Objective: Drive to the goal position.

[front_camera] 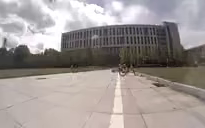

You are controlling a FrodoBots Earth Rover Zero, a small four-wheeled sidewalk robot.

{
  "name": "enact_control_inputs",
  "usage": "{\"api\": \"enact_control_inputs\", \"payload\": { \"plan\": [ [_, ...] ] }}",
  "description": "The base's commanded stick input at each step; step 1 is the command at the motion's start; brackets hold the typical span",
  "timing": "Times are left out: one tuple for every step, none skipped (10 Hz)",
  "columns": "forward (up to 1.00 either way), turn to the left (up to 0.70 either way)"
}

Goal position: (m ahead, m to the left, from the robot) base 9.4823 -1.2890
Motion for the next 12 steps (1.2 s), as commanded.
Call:
{"api": "enact_control_inputs", "payload": {
  "plan": [
    [0.70,0.00],
    [0.70,0.00],
    [0.70,0.00],
    [0.70,0.00],
    [0.70,0.00],
    [0.70,0.00],
    [0.70,0.00],
    [0.70,0.00],
    [0.70,0.00],
    [0.70,0.00],
    [0.70,0.00],
    [0.70,0.00]
  ]
}}
